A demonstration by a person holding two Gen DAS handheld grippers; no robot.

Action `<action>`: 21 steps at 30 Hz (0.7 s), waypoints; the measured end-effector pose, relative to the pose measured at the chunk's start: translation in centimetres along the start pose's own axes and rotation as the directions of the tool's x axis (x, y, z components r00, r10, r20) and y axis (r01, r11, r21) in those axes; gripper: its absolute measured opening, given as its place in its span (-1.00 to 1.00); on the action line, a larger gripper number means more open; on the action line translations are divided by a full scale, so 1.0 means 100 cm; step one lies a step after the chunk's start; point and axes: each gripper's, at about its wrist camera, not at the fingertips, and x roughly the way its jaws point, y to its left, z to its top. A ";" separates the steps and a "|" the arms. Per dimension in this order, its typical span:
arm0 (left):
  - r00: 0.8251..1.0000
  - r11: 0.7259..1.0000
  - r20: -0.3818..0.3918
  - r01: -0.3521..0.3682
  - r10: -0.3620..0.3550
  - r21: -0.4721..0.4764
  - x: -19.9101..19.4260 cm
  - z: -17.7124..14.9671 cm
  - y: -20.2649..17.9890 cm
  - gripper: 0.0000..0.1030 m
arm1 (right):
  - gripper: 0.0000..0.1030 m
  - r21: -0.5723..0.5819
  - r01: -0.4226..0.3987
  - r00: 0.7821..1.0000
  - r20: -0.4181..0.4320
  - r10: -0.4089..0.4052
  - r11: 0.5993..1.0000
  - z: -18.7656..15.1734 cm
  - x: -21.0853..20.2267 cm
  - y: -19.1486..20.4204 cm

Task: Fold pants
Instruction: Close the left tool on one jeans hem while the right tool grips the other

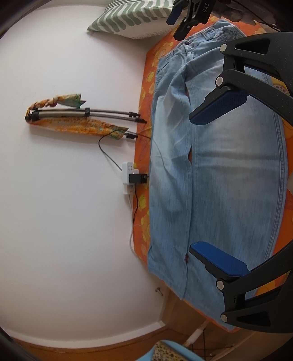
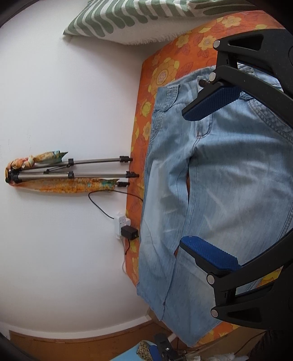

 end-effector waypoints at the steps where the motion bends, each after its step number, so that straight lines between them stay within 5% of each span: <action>1: 1.000 1.000 -0.002 -0.002 0.002 -0.010 0.001 0.001 0.005 1.00 | 1.00 -0.010 -0.002 1.000 0.003 0.002 1.000 0.002 0.001 0.003; 13: 0.997 0.988 -0.077 -0.026 0.014 -0.150 0.030 0.013 0.084 0.69 | 1.00 -0.065 -0.111 0.994 -0.005 0.111 0.992 0.027 0.029 0.006; 21: 0.981 0.993 -0.178 -0.086 0.071 -0.080 0.075 0.041 0.132 0.33 | 0.89 -0.153 -0.160 0.986 -0.076 0.150 0.975 0.073 0.068 0.001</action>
